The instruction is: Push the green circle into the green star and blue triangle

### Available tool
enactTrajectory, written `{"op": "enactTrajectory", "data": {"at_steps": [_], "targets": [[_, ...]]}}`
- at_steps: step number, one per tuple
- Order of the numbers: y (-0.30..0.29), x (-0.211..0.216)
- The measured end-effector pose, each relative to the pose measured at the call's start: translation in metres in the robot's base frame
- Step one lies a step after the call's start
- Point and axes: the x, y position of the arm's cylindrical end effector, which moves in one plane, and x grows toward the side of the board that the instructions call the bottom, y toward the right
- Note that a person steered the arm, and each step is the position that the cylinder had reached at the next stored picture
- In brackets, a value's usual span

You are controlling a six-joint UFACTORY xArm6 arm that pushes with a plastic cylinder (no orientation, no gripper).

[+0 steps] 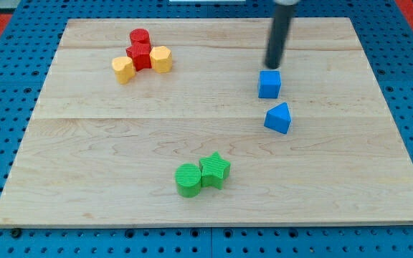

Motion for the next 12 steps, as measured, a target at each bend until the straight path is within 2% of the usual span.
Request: {"op": "enactTrajectory", "data": {"at_steps": [1, 2, 3, 4, 5, 7, 8, 9, 10, 11, 12], "targets": [[0.013, 0.037], [-0.027, 0.038], [-0.082, 0.115], [0.003, 0.142], [0.054, 0.09], [0.044, 0.224], [-0.038, 0.277], [-0.122, 0.275], [-0.168, 0.259], [-0.152, 0.25], [-0.078, 0.211]]}}
